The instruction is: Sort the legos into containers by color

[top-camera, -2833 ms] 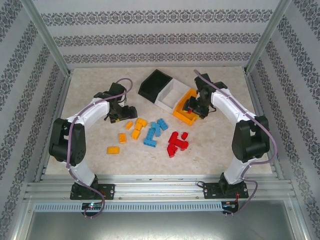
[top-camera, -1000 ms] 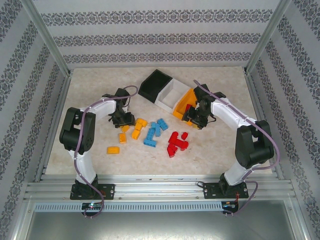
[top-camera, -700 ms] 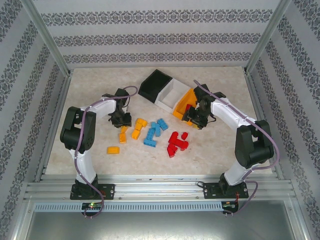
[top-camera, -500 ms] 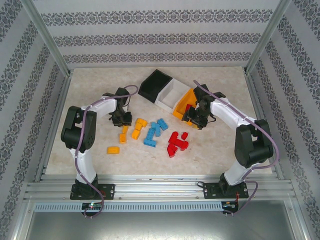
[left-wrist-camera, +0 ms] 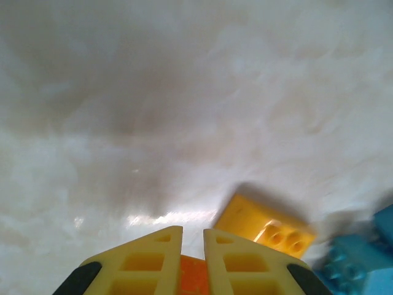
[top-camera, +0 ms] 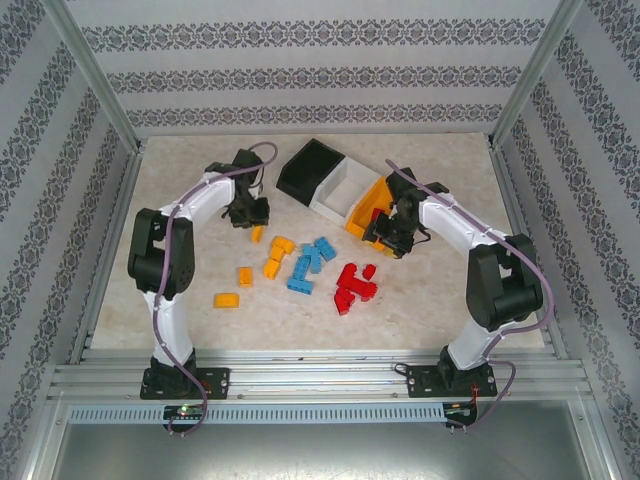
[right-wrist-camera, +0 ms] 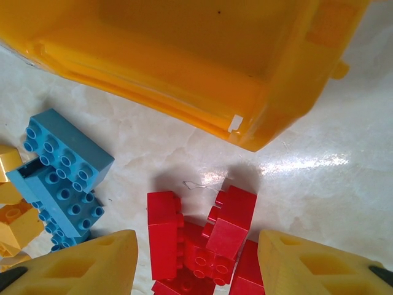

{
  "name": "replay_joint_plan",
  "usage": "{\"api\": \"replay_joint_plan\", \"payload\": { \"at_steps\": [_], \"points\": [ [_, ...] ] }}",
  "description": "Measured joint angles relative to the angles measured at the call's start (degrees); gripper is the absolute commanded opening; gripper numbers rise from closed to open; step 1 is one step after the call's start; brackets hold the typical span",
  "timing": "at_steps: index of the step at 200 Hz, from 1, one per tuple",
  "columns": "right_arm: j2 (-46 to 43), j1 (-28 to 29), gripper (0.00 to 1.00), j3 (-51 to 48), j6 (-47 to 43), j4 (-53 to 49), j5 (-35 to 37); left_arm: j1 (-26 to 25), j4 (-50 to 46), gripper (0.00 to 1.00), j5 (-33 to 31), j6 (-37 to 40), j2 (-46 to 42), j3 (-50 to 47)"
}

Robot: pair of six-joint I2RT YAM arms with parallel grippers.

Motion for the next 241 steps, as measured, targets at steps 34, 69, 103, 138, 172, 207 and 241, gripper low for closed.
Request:
{"api": "replay_joint_plan", "payload": {
  "at_steps": [34, 69, 103, 138, 172, 207, 241],
  "points": [
    [-0.94, -0.98, 0.56, -1.49, -0.20, 0.39, -0.20, 0.68, -1.95, 0.06, 3.02, -4.72, 9.09, 19.21],
    [-4.87, -1.70, 0.56, -4.85, -0.37, -0.02, -0.15, 1.86, -1.27, 0.06, 6.91, -13.31, 21.16, 40.35],
    [-8.44, -2.14, 0.56, -6.47, -0.35, -0.52, -0.07, 2.12, 4.98, 0.17, 8.52, -23.37, 28.33, 46.71],
    [-9.92, -2.47, 0.57, -7.39, -0.35, -0.87, 0.35, 2.10, 11.78, 0.33, 9.53, -30.45, 31.26, 48.48],
    [-10.73, -2.45, 0.57, -8.76, -0.31, -1.01, 0.52, 1.75, 13.94, 0.38, 10.10, -32.15, 32.46, 49.64],
    [-10.75, -2.45, 0.57, -8.79, -0.31, -0.94, 0.52, 1.70, 13.46, 0.42, 10.88, -30.01, 32.33, 49.64],
    [-10.51, -2.40, 0.57, -8.20, -0.37, -1.01, 0.52, 0.87, 2.99, 0.47, 7.76, -20.04, 29.49, 49.62]
  ]
}}
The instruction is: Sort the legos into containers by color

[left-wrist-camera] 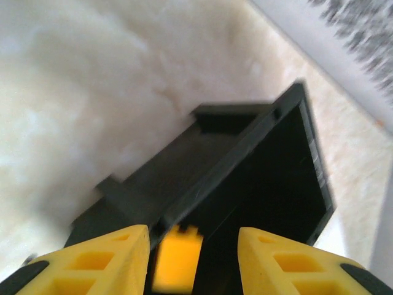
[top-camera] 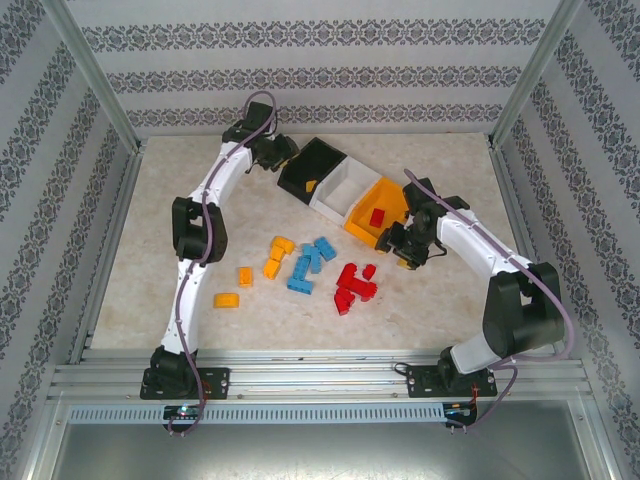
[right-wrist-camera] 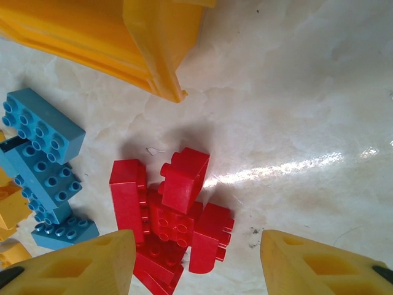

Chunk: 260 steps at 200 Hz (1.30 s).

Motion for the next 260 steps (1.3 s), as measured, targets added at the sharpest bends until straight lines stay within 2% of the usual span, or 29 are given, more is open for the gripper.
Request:
{"api": "replay_joint_plan", "payload": {
  "at_steps": [26, 53, 69, 85, 117, 156, 260],
  "points": [
    [1.27, 0.39, 0.58, 1.49, -0.22, 0.07, 0.00, -3.21, -10.88, 0.48, -7.19, 11.30, -7.34, -5.33],
    [3.67, 2.03, 0.57, 2.78, -0.85, 0.11, -0.02, -9.86, -14.62, 0.50, -13.11, 20.35, -22.67, -25.49],
    [5.20, 3.17, 0.58, 3.10, -0.96, 0.11, -0.04, -13.33, -14.60, 0.49, -12.94, 22.53, -31.63, -38.97],
    [6.23, 4.13, 0.58, 3.30, -1.05, 0.20, -0.04, -14.14, -14.45, 0.49, -12.57, 23.17, -38.32, -50.14],
    [6.75, 5.51, 0.58, 3.30, -1.03, 0.76, -0.07, -13.64, -12.90, 0.49, -12.00, 23.12, -43.54, -63.49],
    [6.75, 5.75, 0.58, 3.30, -1.05, 0.92, -0.04, -13.81, -9.49, 0.49, -11.37, 23.10, -43.56, -67.76],
    [5.20, 5.70, 0.62, 1.97, -1.01, 0.72, 0.44, -13.81, -5.38, 0.50, -10.34, 23.98, -37.18, -66.82]
  ]
}}
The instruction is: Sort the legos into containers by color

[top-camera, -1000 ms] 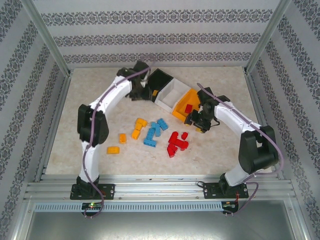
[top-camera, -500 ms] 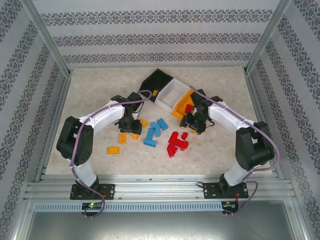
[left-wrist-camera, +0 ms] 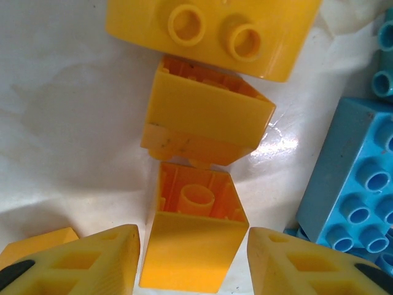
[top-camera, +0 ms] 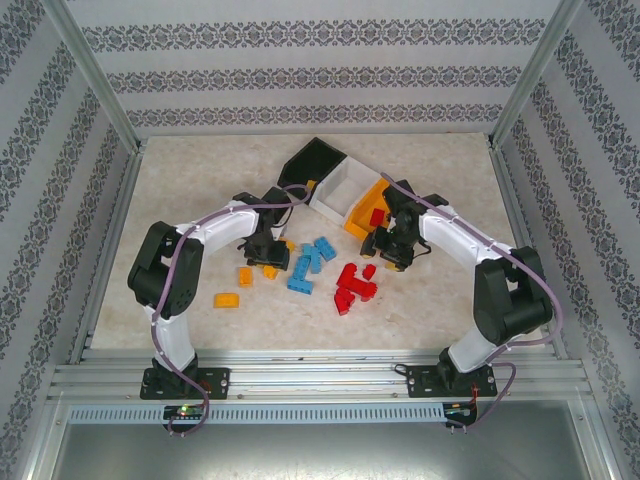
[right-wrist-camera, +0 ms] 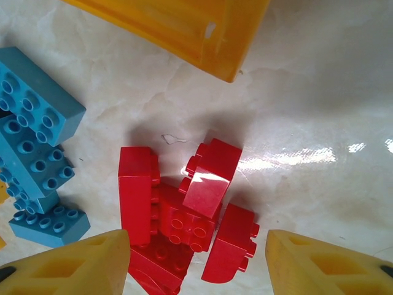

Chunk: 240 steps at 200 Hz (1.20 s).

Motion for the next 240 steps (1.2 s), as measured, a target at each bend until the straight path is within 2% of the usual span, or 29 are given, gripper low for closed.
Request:
{"api": "replay_joint_plan", "payload": {
  "at_steps": [43, 77, 128, 156, 199, 240],
  "points": [
    [0.00, 0.00, 0.62, 0.00, 0.13, 0.07, 0.00, 0.00, 0.48, 0.41, -0.02, 0.44, 1.31, -0.35],
    [0.00, 0.00, 0.62, 0.00, 0.15, 0.15, 0.00, 0.00, 0.66, 0.26, -0.02, 0.33, 1.66, -0.72],
    [0.00, -0.02, 0.62, 0.00, 0.15, 0.22, 0.00, 0.07, 0.46, 0.21, -0.04, 0.35, 0.68, -0.72],
    [0.02, -0.02, 0.62, -0.33, 0.13, 0.31, -0.02, 0.94, 0.15, 0.20, 0.61, -0.59, -3.82, -0.72],
    [0.02, -0.02, 0.62, -1.38, 0.17, 1.53, -0.07, 7.89, 2.23, 0.20, 8.31, -6.49, -11.41, 0.72],
    [-0.09, -0.04, 0.62, -2.73, 0.42, 2.67, -0.07, 12.50, 16.28, 0.20, 17.55, -20.04, -8.50, 4.68]
  ]
}}
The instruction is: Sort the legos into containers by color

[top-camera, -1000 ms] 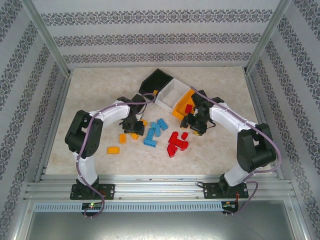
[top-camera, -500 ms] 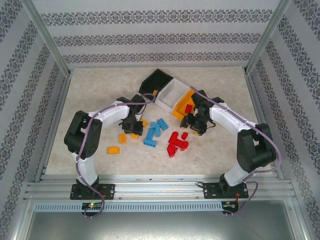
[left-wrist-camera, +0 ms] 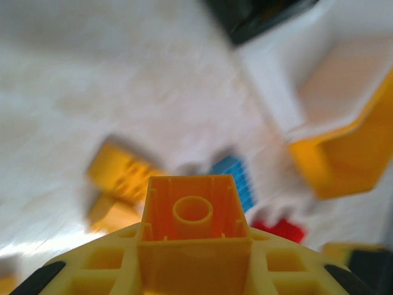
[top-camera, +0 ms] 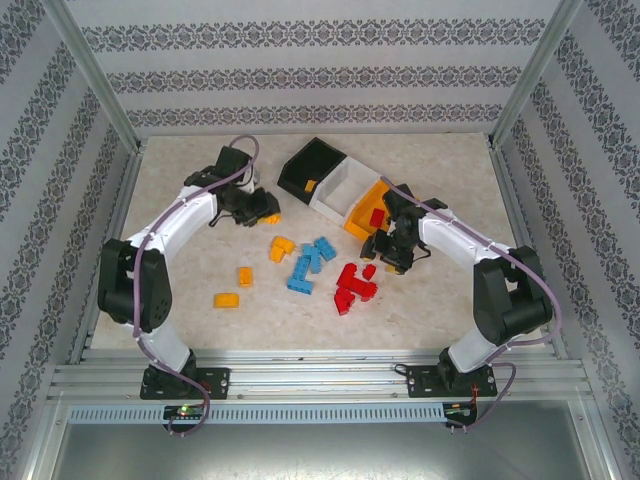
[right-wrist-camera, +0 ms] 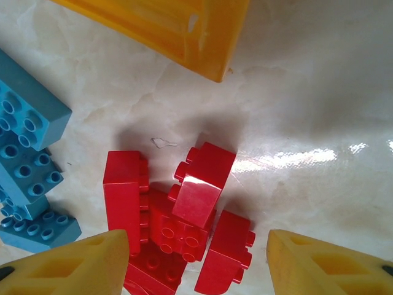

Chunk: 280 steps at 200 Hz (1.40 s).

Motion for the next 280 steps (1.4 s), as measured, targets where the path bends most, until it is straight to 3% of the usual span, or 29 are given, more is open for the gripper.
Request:
{"api": "replay_joint_plan", "payload": {
  "at_steps": [25, 45, 138, 184, 222, 246, 280],
  "points": [
    [-1.33, -0.07, 0.62, -1.27, 0.22, 0.15, 0.04, 0.79, 11.28, 0.20, 3.50, -9.55, 6.62, 4.26],
    [-3.72, -0.07, 0.62, -2.56, 0.63, 0.13, 0.13, 0.81, 14.51, 0.20, 4.31, -13.46, 13.99, 11.23],
    [-9.62, -0.02, 0.62, -4.02, 1.05, -3.13, 2.21, 0.81, 11.02, 0.21, 3.19, -15.50, 34.60, 40.09],
    [-11.74, 0.83, 0.63, -4.02, 1.11, -4.35, 3.45, 0.81, 6.01, 0.43, 3.23, -15.19, 42.14, 49.77],
    [-11.65, 3.69, 0.65, -4.00, 1.07, -4.68, 3.74, 0.81, 1.60, 0.64, 3.26, -12.35, 42.97, 51.87],
    [-9.25, 6.64, 0.65, -1.95, -0.35, -5.01, 3.82, 0.81, -1.09, 0.68, 3.06, -9.44, 41.83, 50.82],
    [0.48, 12.20, 0.63, 8.61, -5.84, -5.16, 4.66, 0.81, -3.34, 0.70, 1.14, -4.63, 31.80, 38.62]
  ]
}}
